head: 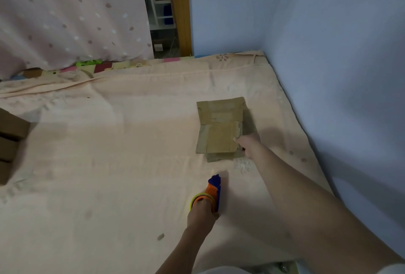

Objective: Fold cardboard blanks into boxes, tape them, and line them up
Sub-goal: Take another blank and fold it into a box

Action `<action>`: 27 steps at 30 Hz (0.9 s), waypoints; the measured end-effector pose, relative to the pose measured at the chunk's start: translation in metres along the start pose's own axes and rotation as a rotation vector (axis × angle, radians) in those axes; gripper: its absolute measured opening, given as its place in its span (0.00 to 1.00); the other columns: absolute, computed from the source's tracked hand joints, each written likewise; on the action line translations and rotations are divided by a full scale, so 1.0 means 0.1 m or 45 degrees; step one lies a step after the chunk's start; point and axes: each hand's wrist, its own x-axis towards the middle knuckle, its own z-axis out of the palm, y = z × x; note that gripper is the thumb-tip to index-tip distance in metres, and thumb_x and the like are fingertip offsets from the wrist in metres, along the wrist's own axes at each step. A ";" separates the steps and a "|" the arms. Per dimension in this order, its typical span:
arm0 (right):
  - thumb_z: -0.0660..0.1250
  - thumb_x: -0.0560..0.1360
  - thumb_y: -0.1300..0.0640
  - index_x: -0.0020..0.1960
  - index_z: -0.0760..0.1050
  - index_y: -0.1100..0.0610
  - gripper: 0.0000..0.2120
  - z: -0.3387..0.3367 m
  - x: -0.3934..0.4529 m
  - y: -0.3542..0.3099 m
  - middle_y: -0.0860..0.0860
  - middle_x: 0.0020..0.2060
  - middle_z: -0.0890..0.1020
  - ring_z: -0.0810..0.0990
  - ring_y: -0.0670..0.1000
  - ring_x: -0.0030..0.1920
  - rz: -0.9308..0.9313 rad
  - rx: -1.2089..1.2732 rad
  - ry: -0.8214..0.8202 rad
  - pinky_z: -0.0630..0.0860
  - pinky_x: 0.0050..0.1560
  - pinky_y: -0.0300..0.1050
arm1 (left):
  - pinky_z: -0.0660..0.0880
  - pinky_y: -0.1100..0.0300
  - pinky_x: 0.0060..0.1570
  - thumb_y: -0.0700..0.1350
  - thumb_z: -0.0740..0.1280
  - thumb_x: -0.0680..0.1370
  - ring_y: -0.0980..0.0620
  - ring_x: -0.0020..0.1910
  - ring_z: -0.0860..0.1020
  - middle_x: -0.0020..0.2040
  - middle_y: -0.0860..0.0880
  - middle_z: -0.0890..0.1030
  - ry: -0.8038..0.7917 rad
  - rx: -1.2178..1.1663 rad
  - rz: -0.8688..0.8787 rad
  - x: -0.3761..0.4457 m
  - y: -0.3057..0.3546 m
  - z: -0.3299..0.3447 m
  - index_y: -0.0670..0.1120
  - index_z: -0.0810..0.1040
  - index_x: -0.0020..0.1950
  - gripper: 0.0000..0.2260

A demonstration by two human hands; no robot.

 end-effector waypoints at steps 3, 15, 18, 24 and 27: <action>0.75 0.74 0.60 0.68 0.74 0.63 0.24 -0.10 -0.29 -0.07 0.56 0.65 0.78 0.77 0.59 0.63 -0.068 0.070 0.009 0.76 0.65 0.54 | 0.68 0.59 0.41 0.48 0.72 0.76 0.52 0.42 0.72 0.44 0.52 0.74 0.007 0.002 0.007 -0.02 0.00 -0.01 0.48 0.70 0.46 0.11; 0.69 0.72 0.63 0.44 0.84 0.59 0.05 -0.85 -1.00 0.28 0.52 0.40 0.84 0.81 0.52 0.41 -0.575 -0.294 0.149 0.77 0.38 0.42 | 0.68 0.59 0.34 0.45 0.65 0.75 0.50 0.35 0.73 0.35 0.50 0.74 0.092 0.001 0.082 -0.27 0.11 -0.20 0.44 0.76 0.35 0.10; 0.71 0.73 0.62 0.43 0.82 0.60 0.02 -1.04 -1.24 0.37 0.51 0.37 0.81 0.78 0.50 0.38 -0.711 -0.470 0.196 0.68 0.30 0.37 | 0.68 0.61 0.35 0.46 0.62 0.79 0.47 0.42 0.78 0.42 0.46 0.79 0.123 0.059 0.112 -0.31 0.20 -0.37 0.42 0.81 0.49 0.10; 0.72 0.74 0.62 0.42 0.79 0.53 0.06 -1.37 -1.56 0.67 0.47 0.38 0.80 0.77 0.46 0.40 -0.787 -0.686 0.195 0.66 0.32 0.35 | 0.70 0.58 0.43 0.43 0.61 0.78 0.43 0.51 0.80 0.50 0.43 0.83 0.133 -0.022 0.335 -0.42 0.45 -0.50 0.42 0.81 0.50 0.10; 0.72 0.74 0.63 0.39 0.77 0.51 0.10 -1.52 -1.66 0.81 0.48 0.39 0.80 0.78 0.49 0.42 -0.803 -0.774 0.196 0.68 0.35 0.38 | 0.72 0.59 0.52 0.45 0.66 0.79 0.44 0.57 0.79 0.57 0.45 0.83 0.195 -0.180 0.392 -0.50 0.58 -0.55 0.44 0.80 0.62 0.14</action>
